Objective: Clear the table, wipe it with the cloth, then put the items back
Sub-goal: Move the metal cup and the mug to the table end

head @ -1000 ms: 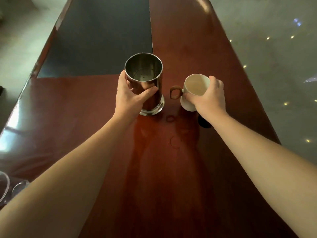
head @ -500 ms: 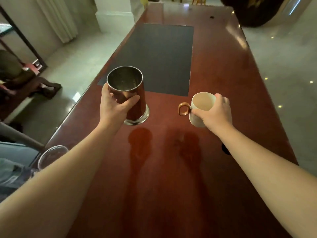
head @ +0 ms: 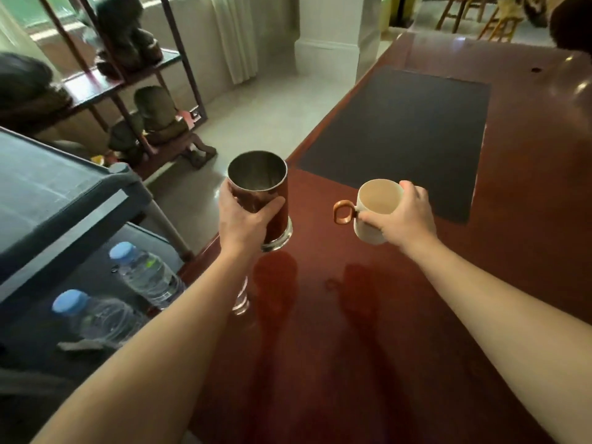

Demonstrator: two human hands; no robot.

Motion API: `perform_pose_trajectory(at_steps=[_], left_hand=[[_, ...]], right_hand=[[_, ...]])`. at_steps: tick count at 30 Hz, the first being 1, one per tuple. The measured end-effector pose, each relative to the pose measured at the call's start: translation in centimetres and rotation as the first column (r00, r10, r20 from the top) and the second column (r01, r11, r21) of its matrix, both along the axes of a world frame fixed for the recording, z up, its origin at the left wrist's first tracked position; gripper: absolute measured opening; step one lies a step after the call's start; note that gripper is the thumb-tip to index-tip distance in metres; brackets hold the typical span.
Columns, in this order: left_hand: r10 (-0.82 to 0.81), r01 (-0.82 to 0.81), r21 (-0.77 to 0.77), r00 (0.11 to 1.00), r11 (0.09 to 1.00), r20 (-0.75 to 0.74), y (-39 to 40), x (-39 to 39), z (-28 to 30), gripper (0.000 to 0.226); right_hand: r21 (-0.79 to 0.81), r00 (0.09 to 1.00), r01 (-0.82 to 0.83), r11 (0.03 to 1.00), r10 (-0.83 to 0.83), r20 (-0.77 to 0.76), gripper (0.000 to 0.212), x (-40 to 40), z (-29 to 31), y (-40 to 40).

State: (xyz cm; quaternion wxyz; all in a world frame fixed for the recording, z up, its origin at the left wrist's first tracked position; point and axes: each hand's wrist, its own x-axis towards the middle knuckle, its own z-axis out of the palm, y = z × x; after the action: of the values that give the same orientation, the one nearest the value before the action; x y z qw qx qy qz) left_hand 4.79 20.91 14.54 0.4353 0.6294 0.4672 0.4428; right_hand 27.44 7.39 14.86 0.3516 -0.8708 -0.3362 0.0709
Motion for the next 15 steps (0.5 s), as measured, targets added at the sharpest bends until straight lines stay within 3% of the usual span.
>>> perform_pose_trajectory(at_steps=[9, 15], left_hand=[[0.158, -0.16, -0.044, 0.986, 0.986, -0.048, 5.5, -4.5, -2.7, 0.095], [0.175, -0.181, -0.116, 0.983, 0.977, -0.055, 6.9, -6.1, -4.8, 0.099]], right_hand=[[0.01, 0.985, -0.171, 0.985, 0.171, 0.025, 0.094, -4.5, -0.1, 9.4], [-0.019, 0.971, -0.238, 0.971, 0.238, 0.018, 0.095, -7.2, -1.6, 13.9]])
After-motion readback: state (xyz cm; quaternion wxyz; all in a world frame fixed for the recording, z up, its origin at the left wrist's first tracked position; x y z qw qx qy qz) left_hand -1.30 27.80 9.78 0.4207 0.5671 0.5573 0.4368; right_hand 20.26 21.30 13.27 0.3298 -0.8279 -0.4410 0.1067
